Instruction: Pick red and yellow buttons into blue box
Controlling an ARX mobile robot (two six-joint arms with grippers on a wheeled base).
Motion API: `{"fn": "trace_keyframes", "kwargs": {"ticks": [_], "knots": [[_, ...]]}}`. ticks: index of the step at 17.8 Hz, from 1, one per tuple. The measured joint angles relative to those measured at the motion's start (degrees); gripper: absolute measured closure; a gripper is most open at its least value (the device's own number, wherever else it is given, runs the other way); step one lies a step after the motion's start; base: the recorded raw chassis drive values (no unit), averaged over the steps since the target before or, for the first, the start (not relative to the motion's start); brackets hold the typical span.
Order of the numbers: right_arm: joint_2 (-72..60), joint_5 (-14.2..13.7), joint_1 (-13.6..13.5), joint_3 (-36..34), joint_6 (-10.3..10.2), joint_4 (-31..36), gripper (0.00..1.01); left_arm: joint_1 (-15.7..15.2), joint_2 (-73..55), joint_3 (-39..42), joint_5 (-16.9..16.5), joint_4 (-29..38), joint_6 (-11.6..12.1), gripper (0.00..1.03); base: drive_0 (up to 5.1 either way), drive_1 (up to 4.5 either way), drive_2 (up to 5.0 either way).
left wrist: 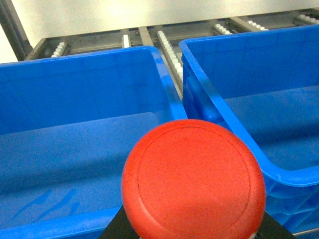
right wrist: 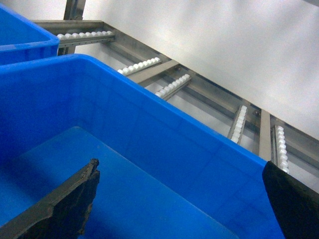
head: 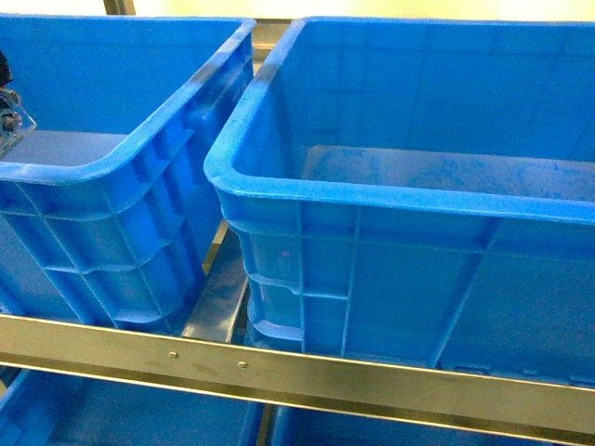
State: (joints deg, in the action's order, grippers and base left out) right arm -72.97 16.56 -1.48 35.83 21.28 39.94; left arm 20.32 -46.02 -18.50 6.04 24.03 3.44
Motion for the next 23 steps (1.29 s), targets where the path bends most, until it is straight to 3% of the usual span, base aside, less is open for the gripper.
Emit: {"fn": "trace_keyframes", "kwargs": {"ticks": [3,5,7,12,14,16,20,23], "knots": [[0.0,0.0,0.0,0.0,0.0,0.0,0.03,0.0,0.0,0.0,0.0,0.0,0.0,0.79,0.0,0.0,0.0],[0.0,0.0,0.0,0.0,0.0,0.0,0.03,0.2,-3.0,-0.9,-1.4,3.5,0.2,0.79,0.0,0.0,0.0],[0.0,0.1,0.0,0.0,0.0,0.0,0.03,0.6,-10.9,-5.8,-5.3,7.0,0.0,0.79,0.0,0.0,0.0],[0.0,0.1,0.0,0.0,0.0,0.0,0.03,2.3,-28.3,-17.3,-18.6,13.2,-3.6,0.79,0.0,0.0,0.0],[0.0,0.1,0.0,0.0,0.0,0.0,0.03,1.5,-33.0,-20.9,-24.8,11.9,-6.4,0.79,0.0,0.0,0.0],[0.0,0.1,0.0,0.0,0.0,0.0,0.03,0.2,-36.5,-24.4,-30.7,11.5,-11.5,0.79,0.0,0.0,0.0],[0.0,0.1,0.0,0.0,0.0,0.0,0.03,2.4,-41.7,-31.3,-39.4,10.4,-18.7,0.79,0.0,0.0,0.0],[0.0,0.1,0.0,0.0,0.0,0.0,0.03,2.9,-44.5,-34.7,-43.6,9.6,-22.9,0.8,0.0,0.0,0.0]]}}
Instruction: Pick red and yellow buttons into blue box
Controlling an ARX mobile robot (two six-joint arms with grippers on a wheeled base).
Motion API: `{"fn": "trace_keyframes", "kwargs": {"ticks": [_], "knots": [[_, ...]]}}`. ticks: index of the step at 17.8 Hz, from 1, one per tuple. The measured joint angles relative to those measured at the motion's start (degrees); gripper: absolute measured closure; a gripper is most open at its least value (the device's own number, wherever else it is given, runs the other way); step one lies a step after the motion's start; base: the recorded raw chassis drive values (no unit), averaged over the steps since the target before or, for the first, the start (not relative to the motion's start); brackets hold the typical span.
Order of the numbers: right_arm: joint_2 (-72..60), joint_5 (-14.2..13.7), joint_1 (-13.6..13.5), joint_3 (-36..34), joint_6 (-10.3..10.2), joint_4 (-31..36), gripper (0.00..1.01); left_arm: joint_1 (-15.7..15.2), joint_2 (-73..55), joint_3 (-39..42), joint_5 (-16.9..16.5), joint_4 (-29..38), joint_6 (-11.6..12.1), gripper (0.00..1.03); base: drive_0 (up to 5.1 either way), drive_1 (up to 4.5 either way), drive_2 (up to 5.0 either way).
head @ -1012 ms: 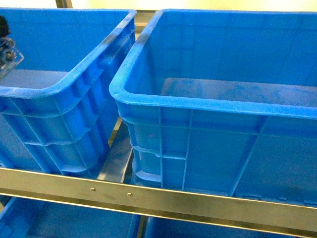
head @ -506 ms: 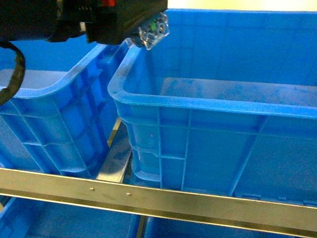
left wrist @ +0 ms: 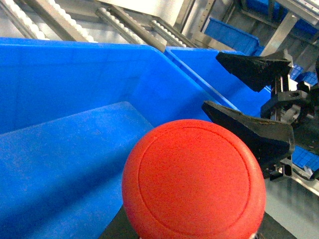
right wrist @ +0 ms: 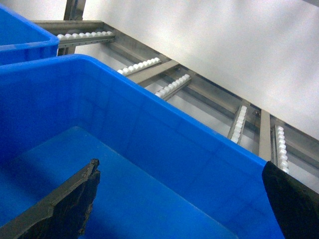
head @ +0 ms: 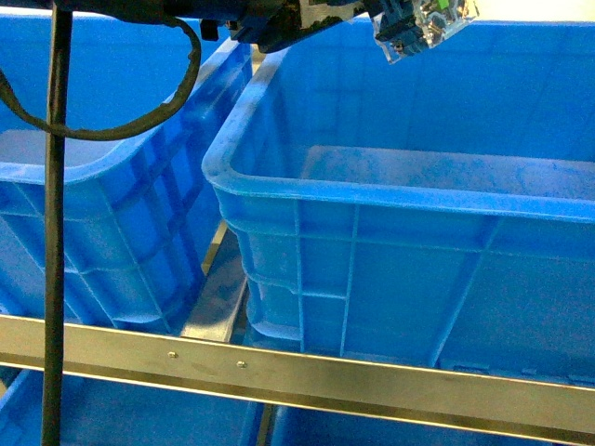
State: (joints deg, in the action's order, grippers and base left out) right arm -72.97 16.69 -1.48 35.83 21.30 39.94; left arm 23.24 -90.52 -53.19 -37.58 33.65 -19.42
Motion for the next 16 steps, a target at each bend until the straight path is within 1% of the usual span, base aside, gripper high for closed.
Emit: {"fn": "trace_keyframes", "kwargs": {"ticks": [1,3,4,6,8,11,13,14,16], "knots": [[0.0,0.0,0.0,0.0,0.0,0.0,0.03,-0.7,-1.2,-1.4,-0.3,-0.7,-1.4,0.8,0.0,0.0,0.0],[0.0,0.0,0.0,0.0,0.0,0.0,0.03,-1.8,-3.8,-3.2,-1.1,-1.5,-3.1,0.8,0.0,0.0,0.0],[0.0,0.0,0.0,0.0,0.0,0.0,0.03,-2.1,-4.9,-4.0,-1.0,-2.3,-3.3,0.8,0.0,0.0,0.0],[0.0,0.0,0.0,0.0,0.0,0.0,0.03,-2.0,-6.5,-5.5,-1.3,-2.8,-3.2,0.8,0.0,0.0,0.0],[0.0,0.0,0.0,0.0,0.0,0.0,0.03,-1.4,-7.9,-7.5,-0.8,-4.5,-2.3,0.8,0.0,0.0,0.0],[0.0,0.0,0.0,0.0,0.0,0.0,0.03,-1.4,-8.2,-7.6,-0.5,-4.5,-1.3,0.8,0.0,0.0,0.0],[0.0,0.0,0.0,0.0,0.0,0.0,0.03,-1.4,-8.2,-7.6,-0.5,-4.5,-1.1,0.71,0.0,0.0,0.0],[0.0,0.0,0.0,0.0,0.0,0.0,0.03,-1.4,-8.2,-7.6,-0.5,-4.5,-1.1,0.64,0.0,0.0,0.0],[0.0,0.0,0.0,0.0,0.0,0.0,0.03,-1.4,-8.2,-7.6,-0.6,-4.5,-1.1,0.42,0.0,0.0,0.0]]}}
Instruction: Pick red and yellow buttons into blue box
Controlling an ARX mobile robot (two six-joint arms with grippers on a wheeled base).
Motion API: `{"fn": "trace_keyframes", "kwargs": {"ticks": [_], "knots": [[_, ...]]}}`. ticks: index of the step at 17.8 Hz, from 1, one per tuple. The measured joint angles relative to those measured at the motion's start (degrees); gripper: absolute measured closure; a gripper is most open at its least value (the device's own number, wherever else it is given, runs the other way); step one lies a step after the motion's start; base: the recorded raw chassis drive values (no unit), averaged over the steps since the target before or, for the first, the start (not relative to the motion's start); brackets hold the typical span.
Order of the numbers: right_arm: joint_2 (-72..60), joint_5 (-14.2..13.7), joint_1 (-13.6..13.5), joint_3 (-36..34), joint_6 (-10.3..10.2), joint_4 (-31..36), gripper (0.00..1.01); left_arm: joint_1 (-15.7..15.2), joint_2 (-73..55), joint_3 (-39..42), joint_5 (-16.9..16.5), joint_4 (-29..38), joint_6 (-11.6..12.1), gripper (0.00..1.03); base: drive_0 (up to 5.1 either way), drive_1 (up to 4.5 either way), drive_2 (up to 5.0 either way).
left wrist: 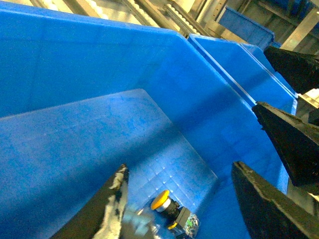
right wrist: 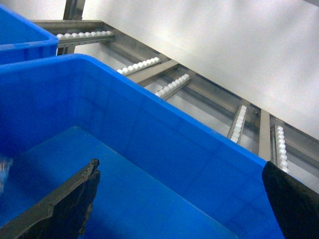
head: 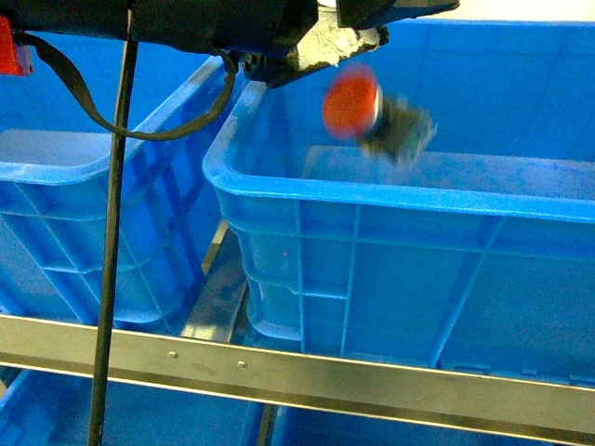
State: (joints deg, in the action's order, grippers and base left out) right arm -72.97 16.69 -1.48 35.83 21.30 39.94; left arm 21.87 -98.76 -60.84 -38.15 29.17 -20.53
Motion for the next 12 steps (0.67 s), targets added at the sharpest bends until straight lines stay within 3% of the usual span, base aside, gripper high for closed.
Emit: {"fn": "trace_keyframes", "kwargs": {"ticks": [3,4,6,9,10,12], "knots": [[0.0,0.0,0.0,0.0,0.0,0.0,0.03,0.0,0.0,0.0,0.0,0.0,0.0,0.1,0.0,0.0,0.0],[0.0,0.0,0.0,0.0,0.0,0.0,0.03,0.0,0.0,-0.1,0.0,0.2,0.0,0.03,0.0,0.0,0.0],[0.0,0.0,0.0,0.0,0.0,0.0,0.03,0.0,0.0,-0.1,0.0,0.2,0.0,0.05,0.0,0.0,0.0],[0.9,0.0,0.4,0.0,-0.2,-0.2,0.03,-0.8,6.6,7.0,7.6,0.0,1.5,0.05,0.0,0.0,0.0],[4.3,0.7,1.2,0.0,-0.7,-3.2,0.03,-1.5,12.9,11.0,11.2,-1.3,1.4,0.05,0.0,0.0,0.0],[7.1,1.1,1.2,0.5,-1.0,-2.7,0.03,-2.0,16.1,10.4,12.0,-0.3,1.4,0.05,0.0,0.0,0.0]]}}
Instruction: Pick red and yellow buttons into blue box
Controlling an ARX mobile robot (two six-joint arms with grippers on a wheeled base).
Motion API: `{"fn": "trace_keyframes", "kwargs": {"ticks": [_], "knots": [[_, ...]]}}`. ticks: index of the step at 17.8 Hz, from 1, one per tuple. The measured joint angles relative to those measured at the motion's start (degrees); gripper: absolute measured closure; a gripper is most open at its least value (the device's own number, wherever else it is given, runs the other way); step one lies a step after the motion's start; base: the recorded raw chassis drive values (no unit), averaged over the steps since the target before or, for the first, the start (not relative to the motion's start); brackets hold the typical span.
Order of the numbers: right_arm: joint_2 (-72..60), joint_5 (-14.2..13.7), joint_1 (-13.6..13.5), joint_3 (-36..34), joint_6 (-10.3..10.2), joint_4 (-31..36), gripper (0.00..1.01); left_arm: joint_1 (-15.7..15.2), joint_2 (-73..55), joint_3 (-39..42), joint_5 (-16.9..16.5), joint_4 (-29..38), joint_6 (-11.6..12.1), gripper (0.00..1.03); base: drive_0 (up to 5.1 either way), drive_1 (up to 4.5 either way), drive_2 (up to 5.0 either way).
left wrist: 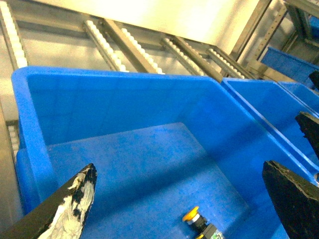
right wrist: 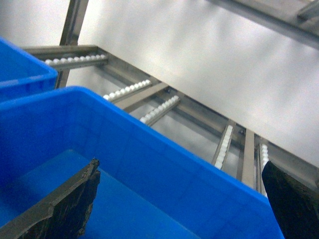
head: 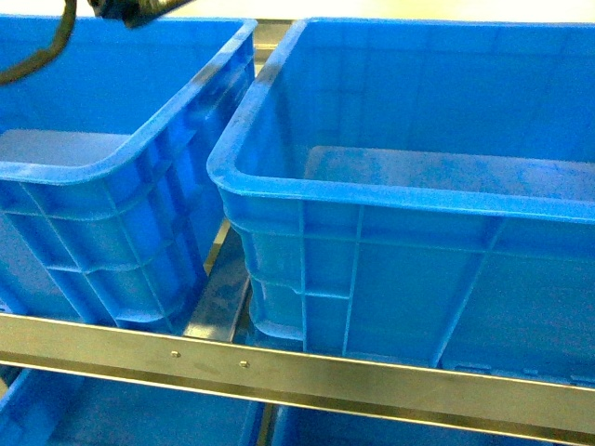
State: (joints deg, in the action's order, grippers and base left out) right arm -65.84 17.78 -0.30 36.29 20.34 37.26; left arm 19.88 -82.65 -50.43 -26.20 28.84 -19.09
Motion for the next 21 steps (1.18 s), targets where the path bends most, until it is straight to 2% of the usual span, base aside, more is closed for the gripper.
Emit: {"fn": "trace_keyframes", "kwargs": {"ticks": [2,3,4,5,6,7,9,12,13,21], "knots": [[-0.3,0.1,0.0,0.2,-0.2,-0.3,0.03,0.2,-0.4,-0.2,0.0,-0.4,0.0,0.05,0.0,0.0,0.0],[-0.7,-2.4,0.0,0.3,-2.0,-3.5,0.06,2.5,-1.1,2.0,9.6,4.6,3.0,0.11,0.0,0.0,0.0],[0.9,-8.7,-0.1,-0.6,-6.1,-7.4,0.15,2.7,0.3,5.7,21.0,8.1,7.1,0.21,0.0,0.0,0.0],[3.4,-15.0,0.0,-4.0,-10.8,-6.8,0.26,1.9,4.0,11.4,32.3,10.6,11.9,0.31,0.0,0.0,0.0],[6.4,-17.5,0.5,-8.1,-15.3,-5.0,0.39,-1.0,7.7,16.2,41.0,12.7,14.9,0.43,0.0,0.0,0.0],[7.8,-17.8,0.5,-10.1,-16.7,-4.2,0.46,-3.0,10.0,19.0,43.2,13.7,16.0,0.51,0.0,0.0,0.0],[9.8,-17.7,0.3,-13.8,-18.1,-3.1,0.61,-4.9,13.5,23.9,42.3,14.9,17.1,0.66,0.0,0.0,0.0],[14.8,-17.8,0.3,-20.9,-19.3,-2.1,0.94,-8.1,19.4,32.6,37.9,15.4,18.1,0.99,0.0,0.0,0.0],[16.2,-17.8,0.3,-22.2,-19.4,-2.0,0.99,-9.1,21.4,34.3,37.0,15.6,18.2,1.01,0.0,0.0,0.0],[26.8,-17.8,0.3,-29.9,-19.5,-5.1,0.99,-14.2,34.5,43.3,32.0,11.7,18.3,1.01,0.0,0.0,0.0]]}}
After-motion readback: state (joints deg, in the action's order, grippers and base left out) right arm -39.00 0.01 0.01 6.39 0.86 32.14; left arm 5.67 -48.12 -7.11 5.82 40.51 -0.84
